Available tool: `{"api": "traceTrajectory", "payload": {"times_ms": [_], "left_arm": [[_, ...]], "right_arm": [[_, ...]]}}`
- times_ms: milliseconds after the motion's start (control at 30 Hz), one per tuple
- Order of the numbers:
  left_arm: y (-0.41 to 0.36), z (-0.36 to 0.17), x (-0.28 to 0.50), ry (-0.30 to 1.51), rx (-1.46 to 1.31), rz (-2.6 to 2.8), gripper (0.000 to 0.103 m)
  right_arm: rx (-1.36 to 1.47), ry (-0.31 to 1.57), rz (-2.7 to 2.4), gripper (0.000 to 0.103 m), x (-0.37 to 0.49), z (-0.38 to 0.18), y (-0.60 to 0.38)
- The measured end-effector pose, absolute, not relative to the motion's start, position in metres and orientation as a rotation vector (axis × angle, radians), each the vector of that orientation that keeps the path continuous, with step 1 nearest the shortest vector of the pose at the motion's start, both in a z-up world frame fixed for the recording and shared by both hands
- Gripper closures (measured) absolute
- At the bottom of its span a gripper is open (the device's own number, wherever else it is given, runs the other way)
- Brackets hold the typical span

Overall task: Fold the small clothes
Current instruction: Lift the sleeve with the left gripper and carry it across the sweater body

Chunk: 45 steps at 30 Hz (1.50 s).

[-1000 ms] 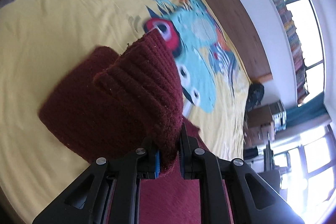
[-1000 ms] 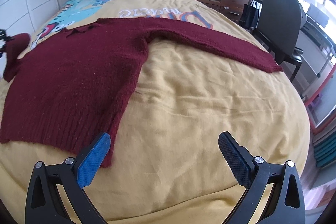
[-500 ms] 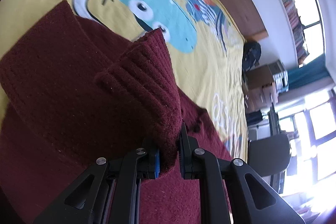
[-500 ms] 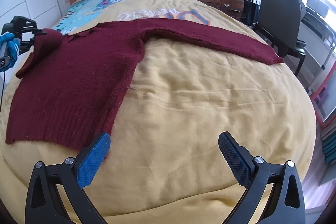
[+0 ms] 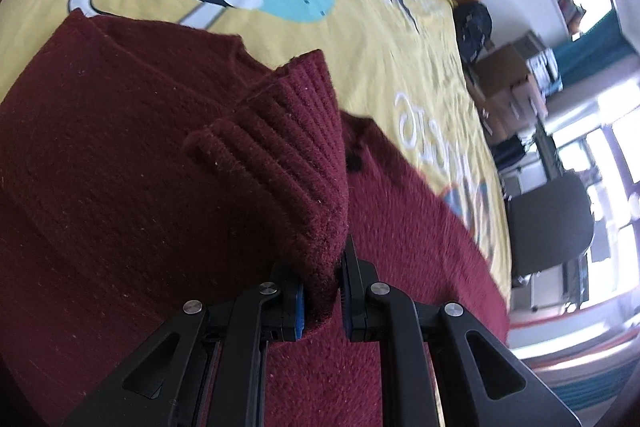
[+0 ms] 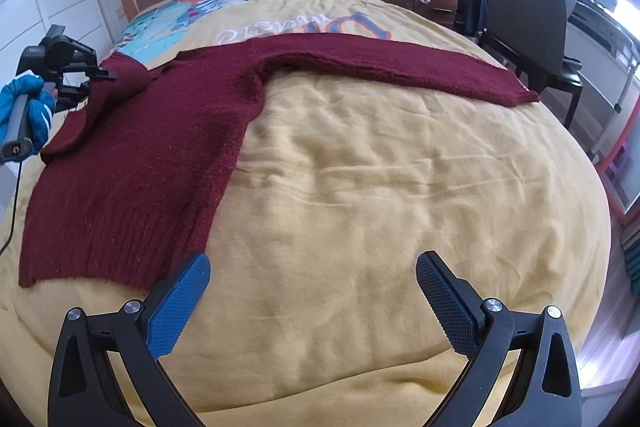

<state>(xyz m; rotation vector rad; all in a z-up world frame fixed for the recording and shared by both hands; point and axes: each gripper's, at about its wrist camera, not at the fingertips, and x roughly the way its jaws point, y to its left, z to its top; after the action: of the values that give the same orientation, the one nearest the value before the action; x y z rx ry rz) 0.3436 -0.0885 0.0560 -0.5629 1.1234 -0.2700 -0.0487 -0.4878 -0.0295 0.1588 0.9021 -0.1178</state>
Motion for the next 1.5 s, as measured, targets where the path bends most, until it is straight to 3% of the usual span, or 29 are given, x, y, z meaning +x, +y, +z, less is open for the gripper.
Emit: {"api": "traceTrajectory", "payload": {"times_ms": [1300,1367,1500], "left_arm": [[-0.176,0.010,0.325,1.193,-0.288,-0.256,0.092],[-0.174,0.009,0.327,1.196,-0.305,-0.266,0.091],[-0.166,0.013,0.328,1.199,-0.372,-0.311,0.074]], "right_arm": [[0.198,0.951,-0.145,0.000,-0.045,-0.039,-0.495],[0.195,0.955,-0.146,0.000,-0.044,-0.039,-0.495],[0.192,0.961,-0.148,0.000,-0.043,-0.041,-0.494]]}}
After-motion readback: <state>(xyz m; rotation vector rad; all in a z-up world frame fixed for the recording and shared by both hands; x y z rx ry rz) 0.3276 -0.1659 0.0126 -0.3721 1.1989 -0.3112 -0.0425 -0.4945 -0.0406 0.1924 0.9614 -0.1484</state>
